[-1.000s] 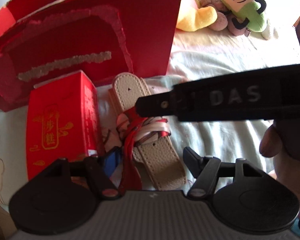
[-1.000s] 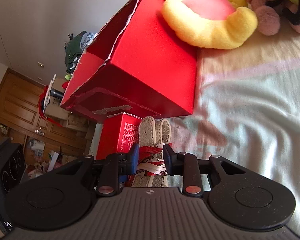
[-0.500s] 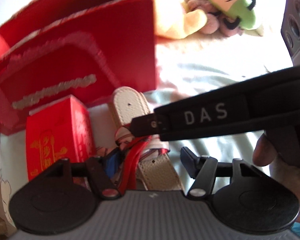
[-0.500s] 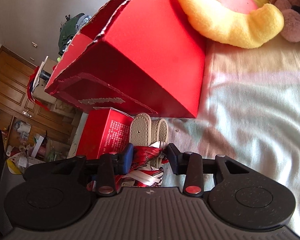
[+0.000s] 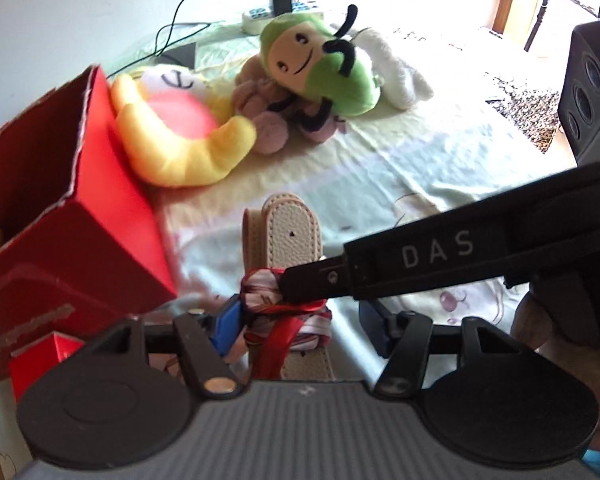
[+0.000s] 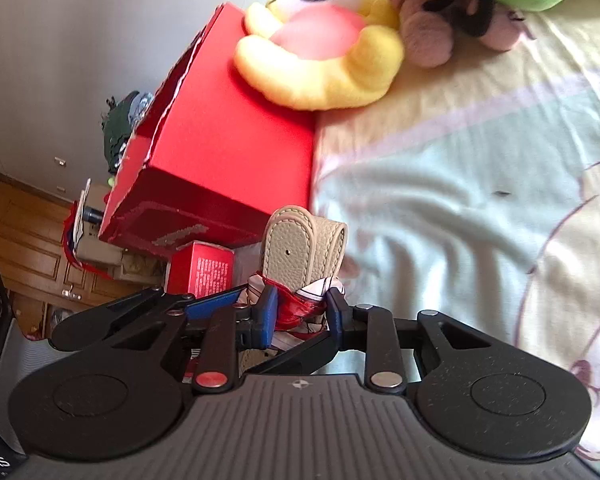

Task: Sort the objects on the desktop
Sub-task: 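Lift the sandal with the right gripper over the red box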

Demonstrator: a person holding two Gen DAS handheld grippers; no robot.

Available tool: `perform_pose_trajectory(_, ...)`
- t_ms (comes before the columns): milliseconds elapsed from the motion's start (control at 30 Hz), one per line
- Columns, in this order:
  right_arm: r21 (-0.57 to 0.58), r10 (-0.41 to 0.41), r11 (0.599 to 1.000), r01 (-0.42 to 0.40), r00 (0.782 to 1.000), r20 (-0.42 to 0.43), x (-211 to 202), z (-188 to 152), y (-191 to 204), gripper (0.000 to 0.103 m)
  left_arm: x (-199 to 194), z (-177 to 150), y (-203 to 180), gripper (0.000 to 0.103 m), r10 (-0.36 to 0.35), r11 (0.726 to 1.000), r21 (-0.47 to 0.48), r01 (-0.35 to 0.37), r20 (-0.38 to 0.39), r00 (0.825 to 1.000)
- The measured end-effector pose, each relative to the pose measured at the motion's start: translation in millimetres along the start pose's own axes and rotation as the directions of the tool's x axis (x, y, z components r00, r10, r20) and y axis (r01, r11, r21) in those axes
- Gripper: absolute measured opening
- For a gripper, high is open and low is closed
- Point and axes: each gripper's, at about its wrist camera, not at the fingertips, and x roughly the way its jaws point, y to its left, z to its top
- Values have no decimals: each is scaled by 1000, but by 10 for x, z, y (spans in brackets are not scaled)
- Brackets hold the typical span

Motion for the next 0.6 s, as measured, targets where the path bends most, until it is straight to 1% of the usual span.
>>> perform_pose_trajectory(133,29,-30,999,28,996,85,-317,13,-132,28,-174,241,-113,61,-19,1000,21,18,77,997)
perform_pose_trajectory(200,38,-36,999,32,991,125,-447,37,-136,29,-317,397,-120,61,-12,1000,27,9,129,992)
perform_pose_trajectory(233,40,-38,999,32,988,150,-482,57,-76,29,-386,472,-121,61,-2,1000,30,-2,156,988)
perform_pose_trajectory(300,26,-40,999,36,978,202,-596,120,6,29,-557,609,-85,61,28,999,40,-38,214,977)
perform_pose_trajectory(433,-29,0,1000,9,956,294,-809,365,252,29,-938,845,150,61,105,992,31,-121,318,942)
perform_pose_trajectory(533,-107,62,994,-27,940,335,-901,597,542,28,-1172,953,498,61,147,988,-4,-157,366,919)
perform_pose_trajectory(600,-162,105,985,-50,931,350,-904,751,772,28,-1283,981,769,61,169,985,-34,-169,375,911)
